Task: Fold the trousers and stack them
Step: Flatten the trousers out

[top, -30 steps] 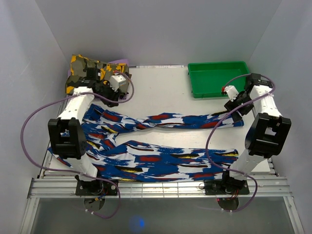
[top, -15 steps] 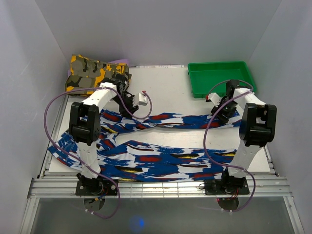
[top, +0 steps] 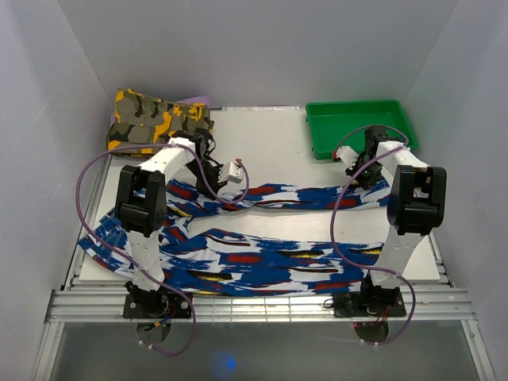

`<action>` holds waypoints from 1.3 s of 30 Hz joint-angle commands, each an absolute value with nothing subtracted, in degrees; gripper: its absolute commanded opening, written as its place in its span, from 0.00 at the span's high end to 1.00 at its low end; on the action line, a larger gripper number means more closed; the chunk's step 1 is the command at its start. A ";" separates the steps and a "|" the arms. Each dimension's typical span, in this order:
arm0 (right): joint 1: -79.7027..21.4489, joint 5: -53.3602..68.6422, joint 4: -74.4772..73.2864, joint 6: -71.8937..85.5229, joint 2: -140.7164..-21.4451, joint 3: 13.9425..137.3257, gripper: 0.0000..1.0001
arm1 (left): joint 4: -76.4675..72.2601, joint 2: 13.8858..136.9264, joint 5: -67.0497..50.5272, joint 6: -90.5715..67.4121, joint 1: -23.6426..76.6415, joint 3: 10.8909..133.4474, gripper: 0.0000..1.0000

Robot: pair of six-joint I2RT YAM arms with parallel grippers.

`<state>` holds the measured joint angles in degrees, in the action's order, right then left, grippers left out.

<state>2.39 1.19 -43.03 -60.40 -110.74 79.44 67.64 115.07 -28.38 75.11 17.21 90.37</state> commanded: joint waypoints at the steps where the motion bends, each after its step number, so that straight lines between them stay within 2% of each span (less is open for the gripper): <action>1: 2.29 0.18 -42.63 -60.64 -110.39 81.57 0.89 | 68.20 113.12 -29.53 76.12 17.75 91.05 0.94; 2: 2.37 0.26 -42.63 -61.51 -109.52 81.21 0.92 | 68.12 111.29 -29.62 75.85 17.67 91.14 0.96; 4: 2.72 -0.96 -42.63 -62.40 -107.50 79.73 0.92 | 66.89 108.56 -30.23 74.54 17.58 91.06 1.00; 8: 3.77 -2.11 -42.54 -64.25 -104.51 77.17 0.92 | 61.80 99.69 -31.02 70.23 15.21 88.34 1.00; 16: 5.36 -4.04 -44.55 -63.37 -103.45 79.09 0.92 | 50.72 78.43 -30.59 68.12 11.52 73.50 1.00; 19: 6.76 -0.98 -49.55 -63.19 -103.27 84.71 0.79 | 50.10 75.86 -29.53 67.15 10.90 70.15 1.00; 20: 7.12 1.64 -53.22 -63.54 -102.92 85.77 0.64 | 49.92 75.68 -29.27 66.19 10.81 69.53 1.00; 21: 7.38 4.72 -54.65 -64.07 -102.48 86.30 0.55 | 49.49 75.59 -29.09 65.57 10.72 68.91 1.00; 23: 7.38 7.10 -56.33 -66.26 -100.12 84.91 0.46 | 48.78 75.76 -29.18 63.99 10.72 67.77 1.00; 26: 6.95 13.78 -54.33 -68.37 -95.64 78.94 0.43 | 46.94 77.07 -28.92 60.39 10.72 67.94 1.00; 31: 3.79 15.47 -41.68 -73.47 -88.87 63.76 0.43 | 46.67 78.66 -28.74 59.24 10.63 68.20 1.00; 39: 0.00 10.03 -29.81 -77.26 -93.51 57.40 0.42 | 46.32 81.74 -28.48 57.75 9.67 69.96 1.00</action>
<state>0.45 11.99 -37.52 -72.51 -91.92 58.15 46.63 81.28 -27.66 59.37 10.37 68.07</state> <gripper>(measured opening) 0.580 0.086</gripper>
